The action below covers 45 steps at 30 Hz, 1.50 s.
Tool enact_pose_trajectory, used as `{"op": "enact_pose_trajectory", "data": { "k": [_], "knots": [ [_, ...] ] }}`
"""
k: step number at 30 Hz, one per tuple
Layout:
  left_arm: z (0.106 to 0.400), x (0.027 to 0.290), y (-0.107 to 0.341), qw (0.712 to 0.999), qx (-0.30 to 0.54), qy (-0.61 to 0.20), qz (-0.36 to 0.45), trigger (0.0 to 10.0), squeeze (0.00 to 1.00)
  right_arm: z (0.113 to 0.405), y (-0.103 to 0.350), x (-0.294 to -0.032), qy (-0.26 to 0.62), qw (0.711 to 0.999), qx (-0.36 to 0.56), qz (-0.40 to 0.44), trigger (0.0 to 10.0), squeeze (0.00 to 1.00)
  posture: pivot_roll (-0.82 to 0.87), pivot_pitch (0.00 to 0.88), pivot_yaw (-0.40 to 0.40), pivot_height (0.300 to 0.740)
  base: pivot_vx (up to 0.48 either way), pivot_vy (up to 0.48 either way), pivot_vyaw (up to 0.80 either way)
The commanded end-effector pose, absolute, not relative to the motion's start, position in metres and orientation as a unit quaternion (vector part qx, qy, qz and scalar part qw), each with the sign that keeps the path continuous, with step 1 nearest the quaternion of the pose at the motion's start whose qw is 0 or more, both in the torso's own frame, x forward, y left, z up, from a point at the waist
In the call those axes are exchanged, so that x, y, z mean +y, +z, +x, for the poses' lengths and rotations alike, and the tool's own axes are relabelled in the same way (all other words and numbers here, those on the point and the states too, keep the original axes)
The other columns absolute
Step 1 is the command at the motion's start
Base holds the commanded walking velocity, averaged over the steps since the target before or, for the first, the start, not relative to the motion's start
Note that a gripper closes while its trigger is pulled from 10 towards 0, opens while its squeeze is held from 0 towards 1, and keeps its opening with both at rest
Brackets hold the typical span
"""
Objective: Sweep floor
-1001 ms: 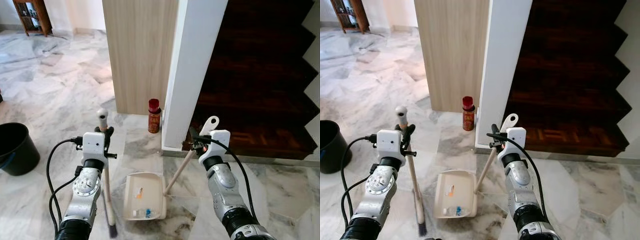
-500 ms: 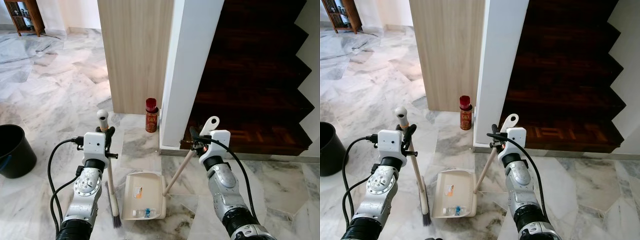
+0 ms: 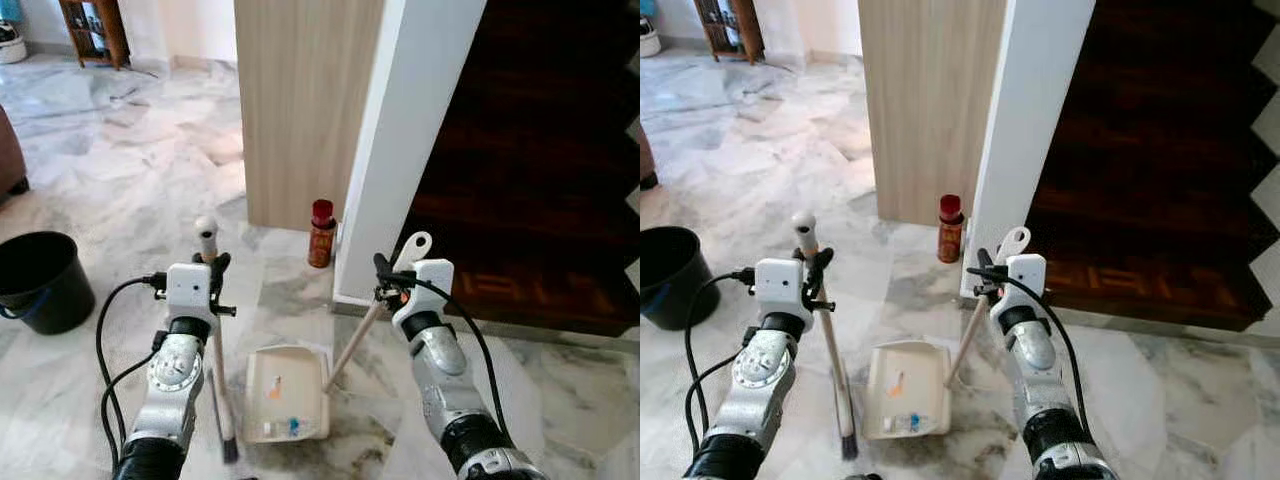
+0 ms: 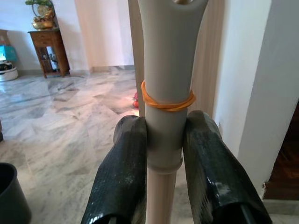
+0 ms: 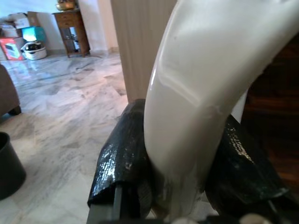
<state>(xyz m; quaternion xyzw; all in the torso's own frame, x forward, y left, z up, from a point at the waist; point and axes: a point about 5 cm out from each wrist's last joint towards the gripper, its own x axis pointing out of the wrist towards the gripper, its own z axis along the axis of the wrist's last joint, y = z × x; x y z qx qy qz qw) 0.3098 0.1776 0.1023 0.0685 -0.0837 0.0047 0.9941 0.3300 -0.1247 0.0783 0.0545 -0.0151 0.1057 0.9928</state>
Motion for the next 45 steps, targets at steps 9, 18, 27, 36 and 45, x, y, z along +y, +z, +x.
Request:
{"op": "enact_pose_trajectory", "data": {
  "k": [9,18,27,36,45],
  "knots": [
    [0.3138,0.1727,0.1105,0.993,-0.099,-0.003,0.062,10.0,0.0,0.3357,0.091,-0.1299,0.094,0.993,-0.045,0.063,10.0,0.0,0.04,0.0,-0.06,0.74,0.0,0.083,0.0],
    [0.3141,0.1725,0.1104,0.993,-0.098,-0.005,0.062,10.0,0.0,0.3355,0.0906,-0.1298,0.094,0.993,-0.043,0.061,10.0,0.0,0.04,0.0,-0.058,0.74,0.0,0.257,0.0],
    [0.3144,0.1716,0.1103,0.993,-0.099,-0.007,0.06,10.0,0.0,0.3367,0.092,-0.1309,0.094,0.993,-0.045,0.061,10.0,0.0,0.04,0.0,-0.058,0.74,0.0,0.266,0.0],
    [0.3146,0.1705,0.1104,0.993,-0.099,-0.005,0.058,10.0,0.0,0.3365,0.0932,-0.1288,0.104,0.992,-0.049,0.047,10.0,0.0,0.04,0.0,-0.065,0.74,0.0,0.307,0.2],
    [0.3144,0.1708,0.1101,0.993,-0.099,-0.003,0.057,10.0,0.0,0.3362,0.0916,-0.1304,0.1,0.992,-0.044,0.057,10.0,0.0,0.04,0.0,-0.067,0.74,0.0,0.306,0.18]
  ]
}}
